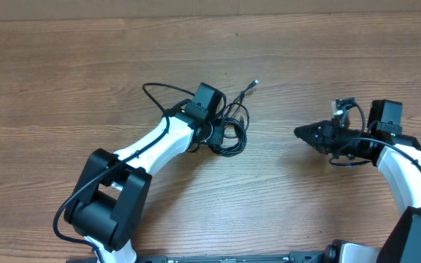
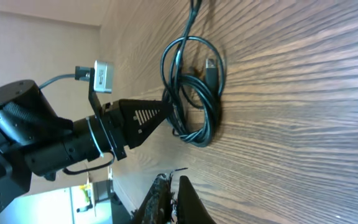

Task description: Untangle cables

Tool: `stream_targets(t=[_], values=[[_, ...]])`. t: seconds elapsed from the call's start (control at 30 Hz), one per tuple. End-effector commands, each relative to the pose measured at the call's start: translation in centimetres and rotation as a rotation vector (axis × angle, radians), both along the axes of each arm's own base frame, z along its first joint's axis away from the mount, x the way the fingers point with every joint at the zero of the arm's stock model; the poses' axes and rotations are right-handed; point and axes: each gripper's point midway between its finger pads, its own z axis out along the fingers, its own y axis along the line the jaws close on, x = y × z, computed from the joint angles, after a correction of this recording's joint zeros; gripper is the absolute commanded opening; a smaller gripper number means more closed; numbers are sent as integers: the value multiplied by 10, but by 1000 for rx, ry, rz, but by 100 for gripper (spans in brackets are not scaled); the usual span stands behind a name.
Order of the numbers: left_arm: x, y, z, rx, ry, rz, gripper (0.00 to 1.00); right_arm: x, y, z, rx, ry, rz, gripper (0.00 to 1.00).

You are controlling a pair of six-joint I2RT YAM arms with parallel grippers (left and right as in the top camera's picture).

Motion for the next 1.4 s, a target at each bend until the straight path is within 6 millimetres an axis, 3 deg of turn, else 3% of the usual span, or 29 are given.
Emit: stream_targets(t=[0.0, 0.07, 0.1, 0.17, 0.27, 0.47, 0.67, 0.77, 0.87, 1.0, 1.1, 1.2, 1.37], values=[[7, 3, -1, 3, -4, 64, 4, 1, -4, -6, -56, -5, -11, 4], [6, 0, -1, -13, 4, 57, 4, 0, -6, -15, -113, 15, -15, 10], [6, 0, -1, -14, 2, 56, 12, 0, -5, -18, -137, 21, -14, 16], [8, -1, 0, -14, -10, 44, 34, 0, -3, -23, -177, 26, -6, 26], [10, -3, 1, -14, -22, 28, 64, -1, 1, -27, -211, 26, 9, 32], [11, -4, 0, 2, -41, -26, 68, -1, 6, -31, -242, 23, 27, 40], [8, -4, -25, 30, 1, -39, 43, -2, 8, -31, -244, 24, 35, 48], [7, -3, -39, 41, 20, -40, 4, -2, 8, -31, -243, 24, 35, 54], [6, -3, -41, 43, 25, -39, 4, -2, 8, -31, -243, 24, 35, 59], [8, -7, -38, 19, 18, -46, 4, -1, 8, -31, -244, 21, 35, 80], [5, -15, -36, -23, 32, -75, 4, 2, 7, -30, -247, 3, 33, 87], [0, -20, -36, -43, 42, -122, 4, 5, 7, -29, -249, -11, 30, 100], [-3, -26, -34, -61, 44, -177, 4, 5, 7, -29, -248, -11, 31, 100]])
